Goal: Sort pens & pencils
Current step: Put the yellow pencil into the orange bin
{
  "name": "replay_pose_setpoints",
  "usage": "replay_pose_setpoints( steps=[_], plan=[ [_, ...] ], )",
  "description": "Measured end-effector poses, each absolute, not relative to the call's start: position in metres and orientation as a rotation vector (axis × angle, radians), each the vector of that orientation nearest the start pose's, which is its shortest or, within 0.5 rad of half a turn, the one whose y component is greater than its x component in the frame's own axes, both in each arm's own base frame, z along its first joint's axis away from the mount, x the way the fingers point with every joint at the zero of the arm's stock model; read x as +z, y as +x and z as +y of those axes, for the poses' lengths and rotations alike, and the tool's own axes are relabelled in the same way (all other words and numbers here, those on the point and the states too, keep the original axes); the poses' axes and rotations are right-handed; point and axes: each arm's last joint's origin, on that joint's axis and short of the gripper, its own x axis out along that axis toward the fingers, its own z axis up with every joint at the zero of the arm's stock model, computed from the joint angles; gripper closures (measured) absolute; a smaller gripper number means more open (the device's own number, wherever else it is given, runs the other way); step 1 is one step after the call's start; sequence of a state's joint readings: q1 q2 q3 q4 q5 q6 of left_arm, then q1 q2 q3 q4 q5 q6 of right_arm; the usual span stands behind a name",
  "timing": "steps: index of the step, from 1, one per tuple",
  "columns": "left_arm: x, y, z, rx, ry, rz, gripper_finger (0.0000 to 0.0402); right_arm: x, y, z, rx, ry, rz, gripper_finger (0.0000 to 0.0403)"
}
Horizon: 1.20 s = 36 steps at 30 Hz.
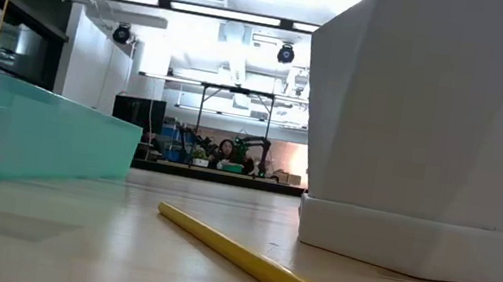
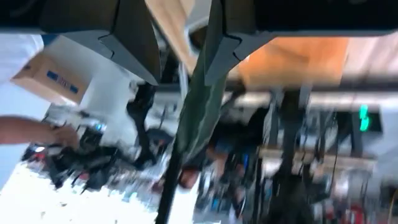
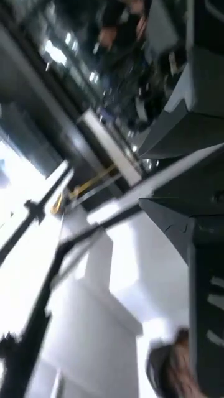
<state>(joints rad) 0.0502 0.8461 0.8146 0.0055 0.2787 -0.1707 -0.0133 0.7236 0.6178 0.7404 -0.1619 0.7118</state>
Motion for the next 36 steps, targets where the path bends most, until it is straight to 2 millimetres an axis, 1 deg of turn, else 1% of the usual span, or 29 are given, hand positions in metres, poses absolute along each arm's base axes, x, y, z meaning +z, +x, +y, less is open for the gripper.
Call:
replay_pose_setpoints(
  steps=[6, 9, 12, 16, 21, 27, 36],
  plan=[
    [0.370, 0.183, -0.003, -0.272, -0.136, -0.145, 0.0291, 0.373, 0.155, 0.029, 0.450, 0.569, -0.658, 0.0300],
    [0.375, 0.181, -0.003, -0.283, -0.141, -0.197, 0.0291, 0.371, 0.159, 0.042, 0.461, 0.571, -0.653, 0.0300],
    [0.376, 0.182, -0.003, -0.268, -0.152, -0.200, 0.0291, 0.366, 0.164, 0.055, 0.470, 0.585, -0.617, 0.0300],
    [0.376, 0.182, -0.011, -0.246, -0.166, -0.206, 0.0291, 0.361, 0.169, 0.073, 0.531, 0.606, -0.596, 0.0300],
    [0.379, 0.179, -0.020, -0.182, -0.194, -0.240, 0.0291, 0.359, 0.169, 0.094, 0.626, 0.626, -0.631, 0.0300],
    [0.385, 0.172, -0.025, -0.117, -0.201, -0.297, 0.0291, 0.355, 0.166, 0.121, 0.707, 0.660, -0.583, 0.0300],
    [0.385, 0.169, -0.033, -0.043, -0.199, -0.297, 0.0291, 0.370, 0.160, 0.161, 0.797, 0.612, -0.578, 0.0300]
  ],
)
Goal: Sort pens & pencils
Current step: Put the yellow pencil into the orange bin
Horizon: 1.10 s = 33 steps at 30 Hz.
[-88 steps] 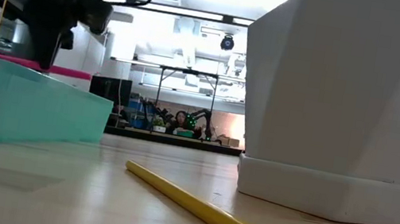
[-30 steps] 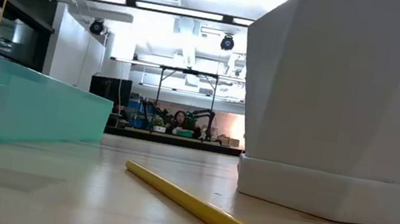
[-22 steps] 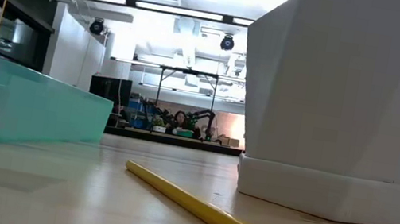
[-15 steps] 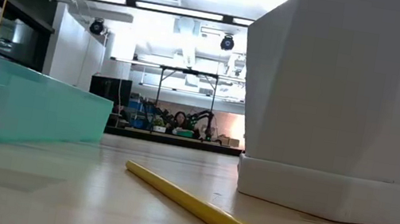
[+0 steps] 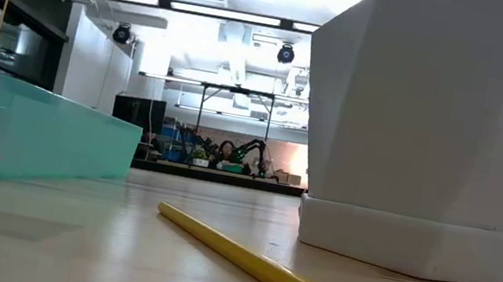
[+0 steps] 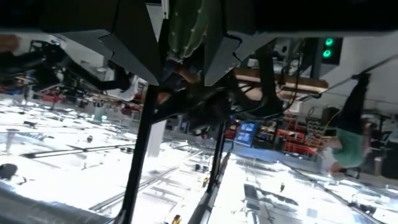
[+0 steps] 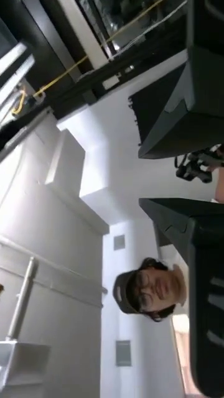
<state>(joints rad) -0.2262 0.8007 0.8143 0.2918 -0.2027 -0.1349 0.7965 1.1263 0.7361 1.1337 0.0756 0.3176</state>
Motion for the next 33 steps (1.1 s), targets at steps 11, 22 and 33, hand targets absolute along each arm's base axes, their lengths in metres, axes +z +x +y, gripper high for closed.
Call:
replay_pose_setpoints(
  steps=[11, 22, 33],
  plan=[
    [0.379, 0.170, -0.036, -0.037, -0.191, -0.234, 0.0291, 0.363, 0.168, 0.205, 0.657, 0.624, -0.473, 0.0300],
    [0.383, 0.161, -0.037, -0.172, -0.180, -0.243, 0.0291, 0.385, 0.202, 0.248, 0.552, 0.687, -0.445, 0.0300],
    [0.383, 0.129, -0.030, -0.178, -0.169, -0.192, 0.0291, 0.398, 0.215, 0.298, 0.247, 0.718, -0.300, 0.0300]
  ],
)
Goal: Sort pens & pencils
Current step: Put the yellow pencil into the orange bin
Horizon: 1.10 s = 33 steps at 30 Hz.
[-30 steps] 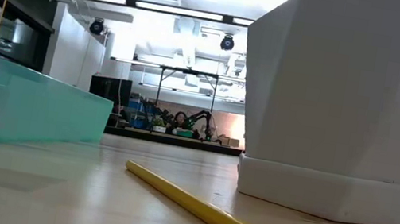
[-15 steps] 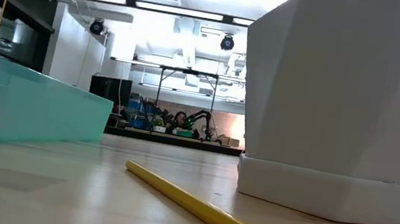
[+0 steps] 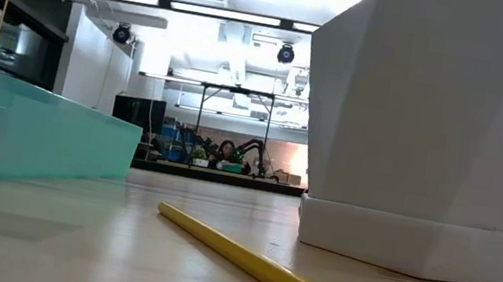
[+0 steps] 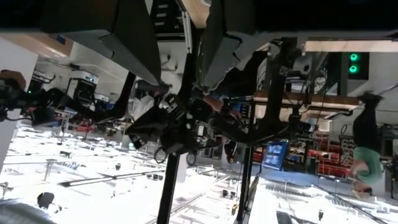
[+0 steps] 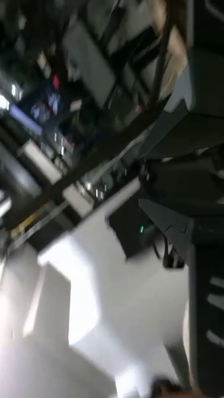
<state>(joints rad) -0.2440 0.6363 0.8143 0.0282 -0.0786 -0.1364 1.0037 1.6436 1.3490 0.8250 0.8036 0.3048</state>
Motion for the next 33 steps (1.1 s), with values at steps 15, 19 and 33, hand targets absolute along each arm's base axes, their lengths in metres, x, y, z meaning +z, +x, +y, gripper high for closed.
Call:
replay_pose_setpoints(
  steps=[15, 19, 33],
  plan=[
    [0.379, 0.112, -0.025, -0.167, -0.162, -0.152, 0.0291, 0.385, 0.236, 0.336, -0.176, 0.790, -0.138, 0.0300],
    [0.377, 0.112, -0.026, -0.177, -0.157, -0.129, 0.0291, 0.385, 0.242, 0.336, -0.208, 0.789, -0.109, 0.0300],
    [0.372, 0.112, -0.026, -0.181, -0.149, -0.078, 0.0291, 0.363, 0.251, 0.331, -0.265, 0.818, -0.021, 0.0300]
  ],
)
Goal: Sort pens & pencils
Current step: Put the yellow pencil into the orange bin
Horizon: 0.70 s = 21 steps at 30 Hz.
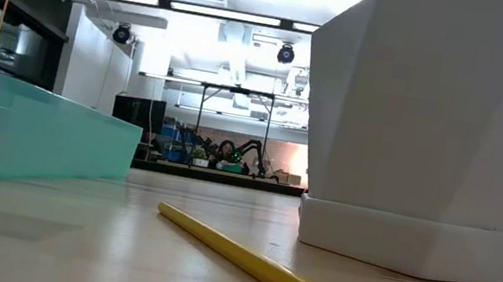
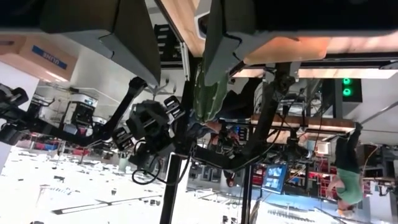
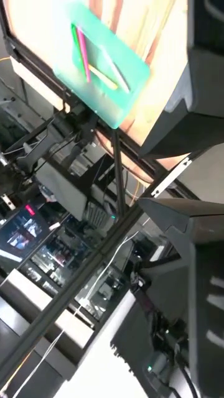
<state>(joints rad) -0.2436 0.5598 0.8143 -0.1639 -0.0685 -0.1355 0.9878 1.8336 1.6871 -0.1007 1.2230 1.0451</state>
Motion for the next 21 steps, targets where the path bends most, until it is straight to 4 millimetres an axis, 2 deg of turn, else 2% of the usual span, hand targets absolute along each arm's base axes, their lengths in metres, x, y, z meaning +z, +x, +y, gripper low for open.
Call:
replay_pose_setpoints(
  steps=[12, 21],
  plan=[
    [0.369, 0.112, -0.026, -0.183, -0.145, -0.048, 0.0291, 0.349, 0.249, 0.330, -0.254, 0.852, 0.074, 0.0300],
    [0.364, 0.123, -0.029, -0.184, -0.139, 0.002, 0.0291, 0.362, 0.244, 0.325, -0.251, 0.788, 0.050, 0.0300]
  ],
)
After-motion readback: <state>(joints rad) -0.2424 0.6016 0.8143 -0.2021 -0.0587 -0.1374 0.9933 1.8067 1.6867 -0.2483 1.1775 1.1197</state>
